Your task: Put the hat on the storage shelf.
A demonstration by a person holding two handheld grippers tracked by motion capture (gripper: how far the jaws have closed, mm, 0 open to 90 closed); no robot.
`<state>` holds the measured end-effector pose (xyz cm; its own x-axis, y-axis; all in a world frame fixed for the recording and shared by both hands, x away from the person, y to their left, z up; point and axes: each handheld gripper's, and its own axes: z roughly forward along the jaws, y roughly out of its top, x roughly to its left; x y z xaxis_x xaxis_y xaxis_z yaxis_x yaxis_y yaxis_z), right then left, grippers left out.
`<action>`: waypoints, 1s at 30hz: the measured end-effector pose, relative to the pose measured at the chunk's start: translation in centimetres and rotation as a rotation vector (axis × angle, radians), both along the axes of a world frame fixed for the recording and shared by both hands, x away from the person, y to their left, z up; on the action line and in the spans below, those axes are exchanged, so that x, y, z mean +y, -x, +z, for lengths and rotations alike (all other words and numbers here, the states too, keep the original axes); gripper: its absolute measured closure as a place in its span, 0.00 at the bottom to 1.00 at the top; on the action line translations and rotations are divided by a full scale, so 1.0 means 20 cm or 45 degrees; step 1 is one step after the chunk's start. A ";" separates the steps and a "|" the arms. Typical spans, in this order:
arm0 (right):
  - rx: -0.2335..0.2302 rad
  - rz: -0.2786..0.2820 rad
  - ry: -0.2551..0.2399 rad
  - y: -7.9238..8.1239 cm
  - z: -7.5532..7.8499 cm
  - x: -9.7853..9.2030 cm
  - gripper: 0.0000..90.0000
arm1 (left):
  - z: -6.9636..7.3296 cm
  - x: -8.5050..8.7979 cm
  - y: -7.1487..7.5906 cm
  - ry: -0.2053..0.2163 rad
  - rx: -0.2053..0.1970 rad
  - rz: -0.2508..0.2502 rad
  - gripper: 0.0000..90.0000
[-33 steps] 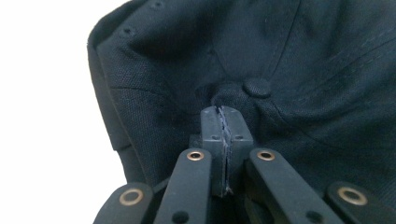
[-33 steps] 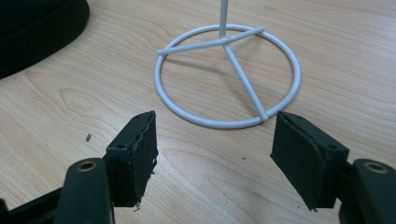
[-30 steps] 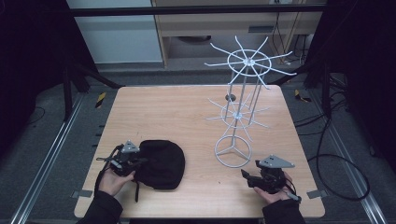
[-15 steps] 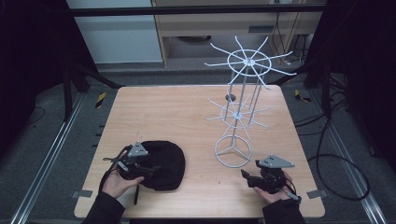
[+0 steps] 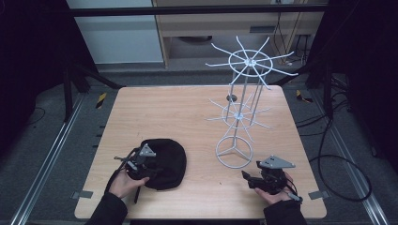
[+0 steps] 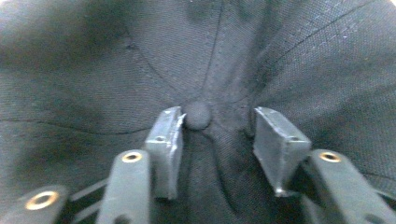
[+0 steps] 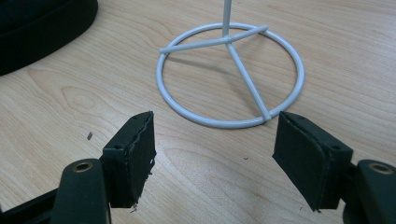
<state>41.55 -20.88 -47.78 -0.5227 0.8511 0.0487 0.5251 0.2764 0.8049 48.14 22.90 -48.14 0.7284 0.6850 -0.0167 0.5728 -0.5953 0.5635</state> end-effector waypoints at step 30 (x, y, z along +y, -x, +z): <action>-0.015 -0.007 -0.011 0.00 0.01 -0.01 0.33 | 0.19 0.10 0.10 0.267 -0.180 0.118 0.97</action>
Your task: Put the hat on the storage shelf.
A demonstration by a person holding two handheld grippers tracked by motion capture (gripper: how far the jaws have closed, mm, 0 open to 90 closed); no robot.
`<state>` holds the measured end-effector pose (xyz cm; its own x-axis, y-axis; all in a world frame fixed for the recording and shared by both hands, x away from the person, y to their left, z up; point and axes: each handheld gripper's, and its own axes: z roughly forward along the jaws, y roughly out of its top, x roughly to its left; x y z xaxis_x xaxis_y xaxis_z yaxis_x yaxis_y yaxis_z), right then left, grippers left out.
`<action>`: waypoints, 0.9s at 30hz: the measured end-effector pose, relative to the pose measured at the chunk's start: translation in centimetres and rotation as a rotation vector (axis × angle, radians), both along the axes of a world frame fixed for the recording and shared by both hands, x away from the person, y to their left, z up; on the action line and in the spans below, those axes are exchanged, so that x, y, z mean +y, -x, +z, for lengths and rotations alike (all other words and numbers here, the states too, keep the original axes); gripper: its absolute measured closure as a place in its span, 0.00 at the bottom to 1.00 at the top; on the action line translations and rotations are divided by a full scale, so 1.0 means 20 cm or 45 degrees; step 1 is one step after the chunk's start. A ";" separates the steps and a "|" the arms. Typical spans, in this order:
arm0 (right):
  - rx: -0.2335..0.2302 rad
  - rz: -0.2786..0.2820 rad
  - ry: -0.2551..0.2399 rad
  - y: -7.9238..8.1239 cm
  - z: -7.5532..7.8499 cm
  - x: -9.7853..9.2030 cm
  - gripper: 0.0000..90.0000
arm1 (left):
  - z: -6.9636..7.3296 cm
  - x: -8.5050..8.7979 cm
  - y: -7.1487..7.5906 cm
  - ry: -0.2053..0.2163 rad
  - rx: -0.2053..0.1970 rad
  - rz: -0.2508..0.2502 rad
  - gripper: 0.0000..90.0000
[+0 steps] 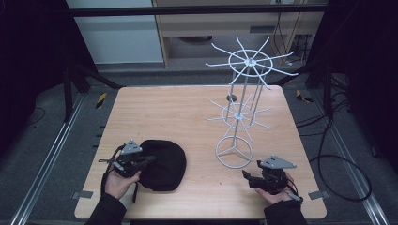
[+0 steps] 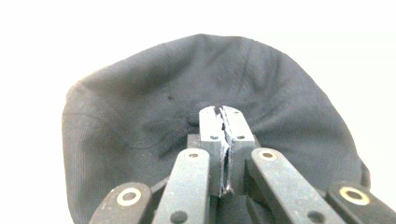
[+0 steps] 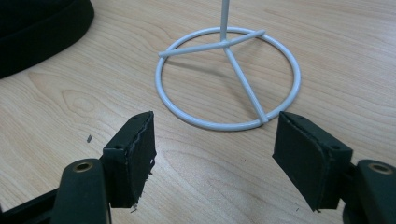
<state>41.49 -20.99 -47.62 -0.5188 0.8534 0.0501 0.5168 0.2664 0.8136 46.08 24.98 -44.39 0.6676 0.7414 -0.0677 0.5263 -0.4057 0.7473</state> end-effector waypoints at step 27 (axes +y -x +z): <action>0.008 0.013 0.007 0.00 0.00 0.00 0.33 | -0.07 -0.02 -0.03 -0.096 0.094 -0.088 0.48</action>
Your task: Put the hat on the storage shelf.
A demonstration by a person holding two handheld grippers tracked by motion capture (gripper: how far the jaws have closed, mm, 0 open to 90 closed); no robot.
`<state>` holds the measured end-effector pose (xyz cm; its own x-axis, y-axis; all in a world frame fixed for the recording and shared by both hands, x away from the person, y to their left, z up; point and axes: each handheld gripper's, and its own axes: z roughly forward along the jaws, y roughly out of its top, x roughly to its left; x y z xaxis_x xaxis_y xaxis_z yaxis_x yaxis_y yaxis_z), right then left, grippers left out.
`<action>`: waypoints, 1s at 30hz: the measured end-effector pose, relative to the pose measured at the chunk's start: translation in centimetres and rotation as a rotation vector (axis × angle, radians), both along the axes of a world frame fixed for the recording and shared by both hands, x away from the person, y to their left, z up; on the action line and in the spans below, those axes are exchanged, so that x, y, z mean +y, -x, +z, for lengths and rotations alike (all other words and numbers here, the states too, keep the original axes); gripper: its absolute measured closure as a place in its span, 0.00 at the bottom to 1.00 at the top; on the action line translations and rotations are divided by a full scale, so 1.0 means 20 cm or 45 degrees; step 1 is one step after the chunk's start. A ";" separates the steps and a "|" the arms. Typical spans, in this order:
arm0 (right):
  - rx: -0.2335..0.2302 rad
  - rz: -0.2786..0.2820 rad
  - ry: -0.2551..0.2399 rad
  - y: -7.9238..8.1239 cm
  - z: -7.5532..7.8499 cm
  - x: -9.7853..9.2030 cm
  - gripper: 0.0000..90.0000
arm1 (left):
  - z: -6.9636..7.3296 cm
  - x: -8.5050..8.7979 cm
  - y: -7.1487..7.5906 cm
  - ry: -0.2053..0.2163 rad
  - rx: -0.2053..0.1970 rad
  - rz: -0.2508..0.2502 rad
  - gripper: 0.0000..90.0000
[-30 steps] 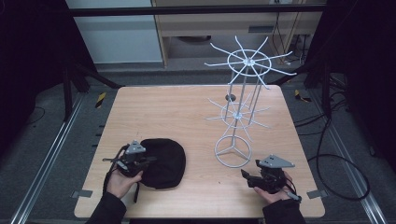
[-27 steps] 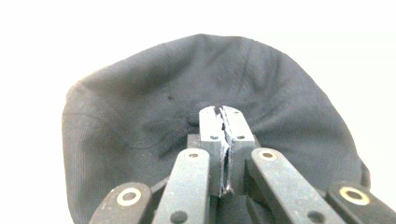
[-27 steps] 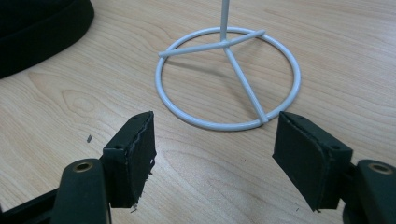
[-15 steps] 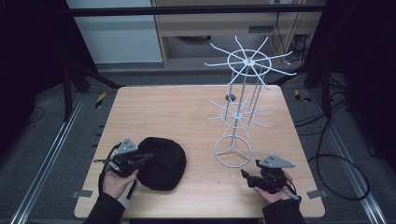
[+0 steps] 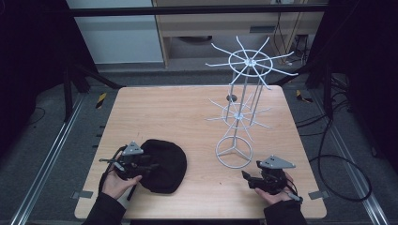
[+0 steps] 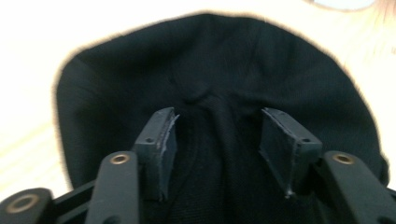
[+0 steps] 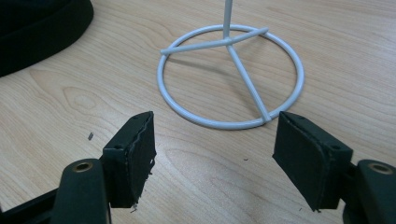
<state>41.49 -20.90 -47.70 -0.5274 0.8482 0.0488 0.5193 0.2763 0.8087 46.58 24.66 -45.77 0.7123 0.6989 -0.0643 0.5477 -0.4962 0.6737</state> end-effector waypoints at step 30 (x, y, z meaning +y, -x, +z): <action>-0.013 0.000 0.002 0.00 0.00 0.00 0.33 | 0.01 0.02 0.02 0.040 -0.033 0.064 1.00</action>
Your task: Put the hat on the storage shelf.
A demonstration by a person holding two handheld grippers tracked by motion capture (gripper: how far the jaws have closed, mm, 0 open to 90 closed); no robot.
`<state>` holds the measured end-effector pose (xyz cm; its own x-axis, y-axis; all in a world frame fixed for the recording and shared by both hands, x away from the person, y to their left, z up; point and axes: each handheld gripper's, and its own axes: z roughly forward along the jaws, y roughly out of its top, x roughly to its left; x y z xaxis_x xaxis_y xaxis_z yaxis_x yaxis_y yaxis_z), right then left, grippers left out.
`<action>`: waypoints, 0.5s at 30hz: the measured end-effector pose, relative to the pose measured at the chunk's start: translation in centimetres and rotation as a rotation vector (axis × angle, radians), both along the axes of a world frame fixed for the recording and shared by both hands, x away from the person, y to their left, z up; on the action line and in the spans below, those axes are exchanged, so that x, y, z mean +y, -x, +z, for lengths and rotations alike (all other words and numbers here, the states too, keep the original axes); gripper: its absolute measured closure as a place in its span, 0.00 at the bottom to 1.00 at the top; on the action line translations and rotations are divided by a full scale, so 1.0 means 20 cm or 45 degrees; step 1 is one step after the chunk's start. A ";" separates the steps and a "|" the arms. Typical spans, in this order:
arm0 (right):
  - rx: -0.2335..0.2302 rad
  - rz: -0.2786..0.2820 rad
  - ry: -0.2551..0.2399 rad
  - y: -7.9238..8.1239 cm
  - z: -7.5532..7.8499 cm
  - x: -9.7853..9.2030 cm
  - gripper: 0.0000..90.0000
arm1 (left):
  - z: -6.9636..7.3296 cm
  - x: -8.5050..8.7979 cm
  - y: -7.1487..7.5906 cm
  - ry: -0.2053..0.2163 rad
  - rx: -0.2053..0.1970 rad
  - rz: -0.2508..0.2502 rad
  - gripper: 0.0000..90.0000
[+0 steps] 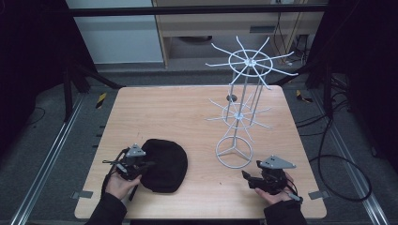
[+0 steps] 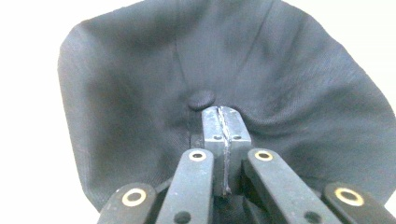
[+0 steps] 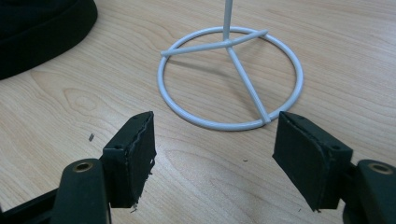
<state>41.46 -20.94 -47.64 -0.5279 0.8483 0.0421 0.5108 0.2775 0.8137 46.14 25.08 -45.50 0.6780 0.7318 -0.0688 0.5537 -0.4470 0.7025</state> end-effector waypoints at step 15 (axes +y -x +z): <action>-0.002 0.001 0.000 0.00 0.00 0.00 0.33 | 0.12 0.03 0.04 0.131 -0.111 0.023 0.92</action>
